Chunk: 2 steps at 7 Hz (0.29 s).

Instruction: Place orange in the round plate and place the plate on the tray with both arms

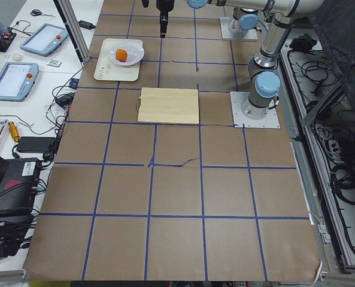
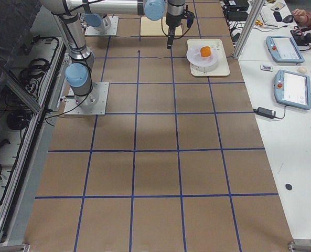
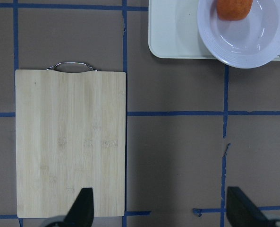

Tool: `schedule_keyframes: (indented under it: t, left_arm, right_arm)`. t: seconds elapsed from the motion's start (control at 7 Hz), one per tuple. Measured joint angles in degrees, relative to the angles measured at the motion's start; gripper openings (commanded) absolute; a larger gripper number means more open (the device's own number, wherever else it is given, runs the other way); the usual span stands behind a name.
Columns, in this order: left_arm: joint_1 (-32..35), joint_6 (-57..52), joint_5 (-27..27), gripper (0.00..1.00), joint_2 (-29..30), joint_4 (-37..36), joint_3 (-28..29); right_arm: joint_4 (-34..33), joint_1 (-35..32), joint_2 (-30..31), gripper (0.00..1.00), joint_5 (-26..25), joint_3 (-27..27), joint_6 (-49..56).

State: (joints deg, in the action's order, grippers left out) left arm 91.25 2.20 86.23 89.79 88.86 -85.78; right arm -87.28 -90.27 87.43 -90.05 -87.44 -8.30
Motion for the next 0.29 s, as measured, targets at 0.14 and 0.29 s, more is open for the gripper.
schedule_keyframes:
  t: [0.14, 0.29]
  left_arm:
    - [0.0, 0.0, 0.0, 1.0, 0.0, 0.0, 0.0]
    - [0.1, 0.0, 0.0, 1.0, 0.1, 0.0, 0.0]
  right_arm:
    - [0.7, -0.1, 0.8, 1.0, 0.0, 0.0, 0.0]
    - [1.1, -0.1, 1.1, 1.0, 0.0, 0.1, 0.0]
